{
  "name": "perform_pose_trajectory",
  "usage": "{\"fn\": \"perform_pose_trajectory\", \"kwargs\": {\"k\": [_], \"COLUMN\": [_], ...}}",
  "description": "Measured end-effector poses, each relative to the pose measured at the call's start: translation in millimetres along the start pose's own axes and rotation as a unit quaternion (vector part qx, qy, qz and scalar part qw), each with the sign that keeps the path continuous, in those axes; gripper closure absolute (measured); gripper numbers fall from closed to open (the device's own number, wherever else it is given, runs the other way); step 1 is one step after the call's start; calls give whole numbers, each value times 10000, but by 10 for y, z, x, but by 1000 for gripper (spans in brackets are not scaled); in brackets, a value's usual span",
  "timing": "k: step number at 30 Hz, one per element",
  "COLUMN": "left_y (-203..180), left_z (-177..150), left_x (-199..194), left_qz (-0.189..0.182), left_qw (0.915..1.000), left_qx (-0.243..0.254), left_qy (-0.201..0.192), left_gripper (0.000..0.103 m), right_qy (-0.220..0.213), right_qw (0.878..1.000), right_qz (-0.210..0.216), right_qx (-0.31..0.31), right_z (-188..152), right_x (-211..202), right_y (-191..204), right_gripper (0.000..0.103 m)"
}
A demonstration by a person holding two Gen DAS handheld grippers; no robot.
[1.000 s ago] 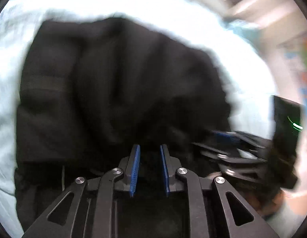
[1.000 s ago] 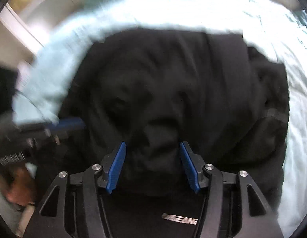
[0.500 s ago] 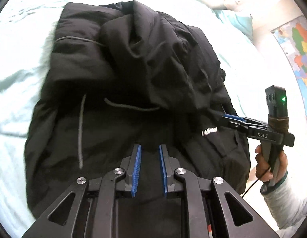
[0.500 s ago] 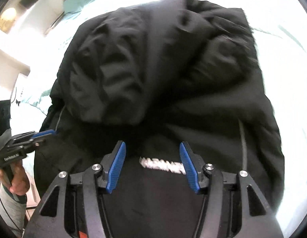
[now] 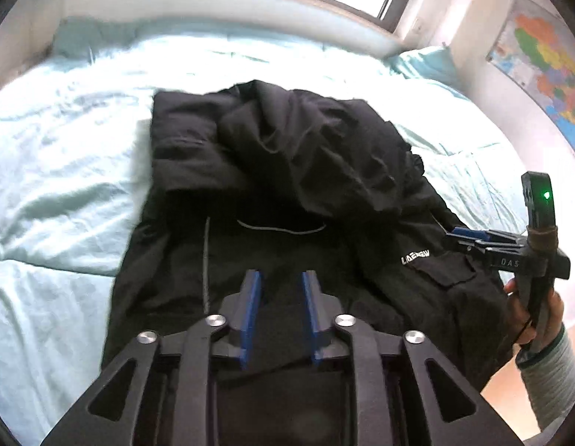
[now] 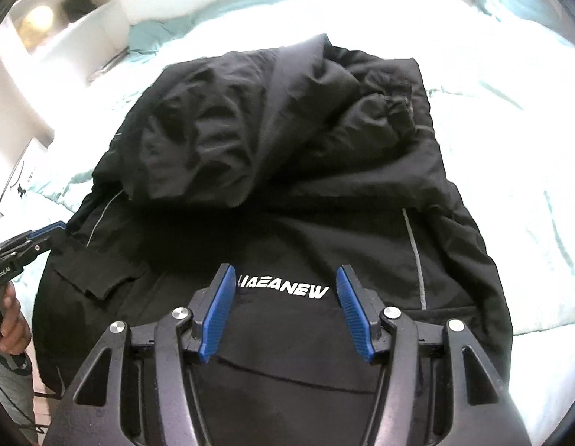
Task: Fold large clothes
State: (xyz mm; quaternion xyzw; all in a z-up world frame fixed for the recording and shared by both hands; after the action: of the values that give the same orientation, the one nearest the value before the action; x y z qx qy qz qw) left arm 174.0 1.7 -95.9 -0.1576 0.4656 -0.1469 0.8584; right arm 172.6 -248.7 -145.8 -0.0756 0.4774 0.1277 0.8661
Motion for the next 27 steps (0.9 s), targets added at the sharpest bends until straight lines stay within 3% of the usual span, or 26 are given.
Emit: {"fn": "perform_pose_trajectory", "kwargs": {"k": [1,2,5,8,14,15,20,23,27], "left_y": [25,48,144,285,798,915,1270,1285,1163], "left_z": [-61,-126,-371,-663,-1065,-1114,-1244,-1251,-1204], "left_x": [-85,-167,-457,-735,-1074,-1076,-879,-802,-813], "left_qz": [54,97,48,424,1361,1394,730,215,199], "left_qw": [9998,9993,9976,9945,9868,9868,9868,9855,9884], "left_qx": [37,58,85,26,-379,-542,-1442,-1677,-1505], "left_qy": [-175,-343,-691,-961,-791,-619,119,161,13], "left_gripper": [57,53,51,42,40,40,40,40,41], "right_qy": [-114,-192,-404,-486,-381,-354,-74,14,126], "right_qw": [9999,9996,9979,9963,9932,9920,9838,9817,9818], "right_qz": [-81,-177,-457,-672,-1024,-1098,-1438,-1324,-1093], "right_qx": [-61,-124,-221,-226,401,510,1072,1372,1548], "right_z": [-19,-55,-236,-496,-1226,-1311,-1728,-1911,-2108], "right_x": [-43,-88,-288,-500,-917,-959,-1101,-1102,-1064], "right_y": [63,109,200,214,-106,-174,-586,-731,-785], "right_gripper": [43,43,43,39,38,38,38,38,38]}}
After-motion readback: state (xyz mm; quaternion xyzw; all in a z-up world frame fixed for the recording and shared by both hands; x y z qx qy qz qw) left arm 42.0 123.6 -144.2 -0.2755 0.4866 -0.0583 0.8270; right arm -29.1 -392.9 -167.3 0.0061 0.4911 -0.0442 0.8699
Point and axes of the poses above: each gripper's, at about its wrist camera, not at the fingertips, and x roughly the way its jaws point, y to its left, z to its top, the point moved 4 cm from there along x, roughly the way its jaws point, and after that the axes turned 15 degrees about -x, right-handed, at the moved point
